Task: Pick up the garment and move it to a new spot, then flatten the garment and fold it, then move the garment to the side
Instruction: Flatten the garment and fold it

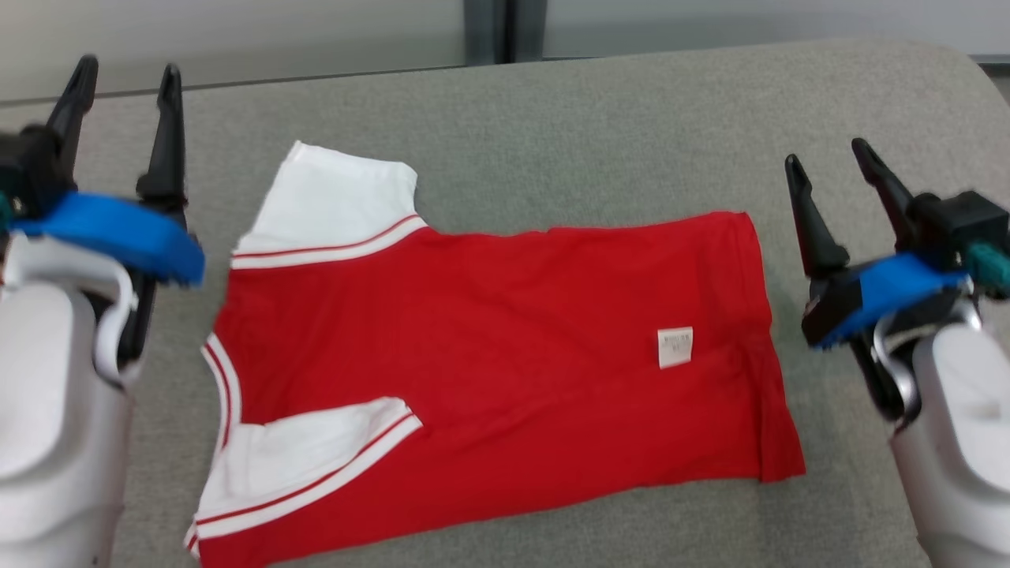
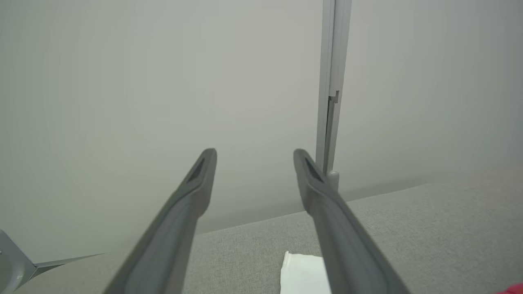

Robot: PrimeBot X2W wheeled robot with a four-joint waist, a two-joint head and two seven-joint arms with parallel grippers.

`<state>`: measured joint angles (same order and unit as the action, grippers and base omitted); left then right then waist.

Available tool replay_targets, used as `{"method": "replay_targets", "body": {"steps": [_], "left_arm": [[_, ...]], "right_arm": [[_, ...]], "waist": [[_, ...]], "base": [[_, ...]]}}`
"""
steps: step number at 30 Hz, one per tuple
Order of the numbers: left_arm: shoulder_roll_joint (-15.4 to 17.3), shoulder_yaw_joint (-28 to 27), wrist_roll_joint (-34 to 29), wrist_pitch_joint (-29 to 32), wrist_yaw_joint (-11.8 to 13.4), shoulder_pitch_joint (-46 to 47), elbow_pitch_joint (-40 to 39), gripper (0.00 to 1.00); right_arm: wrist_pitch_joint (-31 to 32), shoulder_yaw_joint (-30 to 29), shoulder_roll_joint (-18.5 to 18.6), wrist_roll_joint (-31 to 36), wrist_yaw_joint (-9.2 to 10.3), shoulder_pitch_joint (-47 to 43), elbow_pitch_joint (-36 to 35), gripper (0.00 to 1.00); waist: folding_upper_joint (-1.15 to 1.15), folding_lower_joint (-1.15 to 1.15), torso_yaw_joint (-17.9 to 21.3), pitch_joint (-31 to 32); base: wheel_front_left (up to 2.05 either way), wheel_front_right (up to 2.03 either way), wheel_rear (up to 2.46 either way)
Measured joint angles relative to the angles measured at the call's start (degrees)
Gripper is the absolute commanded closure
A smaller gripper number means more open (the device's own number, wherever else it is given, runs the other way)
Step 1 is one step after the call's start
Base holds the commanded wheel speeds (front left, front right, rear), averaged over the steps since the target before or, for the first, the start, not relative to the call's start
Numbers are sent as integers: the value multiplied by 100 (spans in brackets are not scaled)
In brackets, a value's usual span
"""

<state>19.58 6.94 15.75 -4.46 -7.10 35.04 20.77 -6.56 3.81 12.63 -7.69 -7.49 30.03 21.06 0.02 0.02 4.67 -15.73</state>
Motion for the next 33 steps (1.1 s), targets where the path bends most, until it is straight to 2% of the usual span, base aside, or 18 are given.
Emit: {"method": "replay_targets", "body": {"steps": [3, 7, 15, 22, 33], "left_arm": [[108, 261, 254, 334, -12, 647, 287, 0], [394, 879, 611, 693, -32, 1343, 623, 0], [770, 1991, 1151, 1165, -33, 2212, 1494, 0], [829, 2495, 1720, 1500, -33, 2471, 2285, 0], [862, 2927, 2621, 1951, -33, 2686, 2766, 0]], "right_arm": [[169, 145, 102, -55, 0, 419, 193, 0], [345, 359, 178, -200, 0, 856, 397, 0], [234, 677, 204, -402, 0, 1357, 661, 0], [100, 929, 196, -525, 0, 1578, 914, 0], [-44, 1191, 229, -723, 0, 1812, 1235, 0]], "waist": [[1, 0, 104, -314], [1, 0, 237, -716], [1, 0, 413, -1303], [0, -2, 514, -1490], [-2, -2, 608, -1609]], "base": [[0, 0, 0], [0, 0, 0], [0, 0, 0], [0, 0, 0], [0, 0, 0]]}}
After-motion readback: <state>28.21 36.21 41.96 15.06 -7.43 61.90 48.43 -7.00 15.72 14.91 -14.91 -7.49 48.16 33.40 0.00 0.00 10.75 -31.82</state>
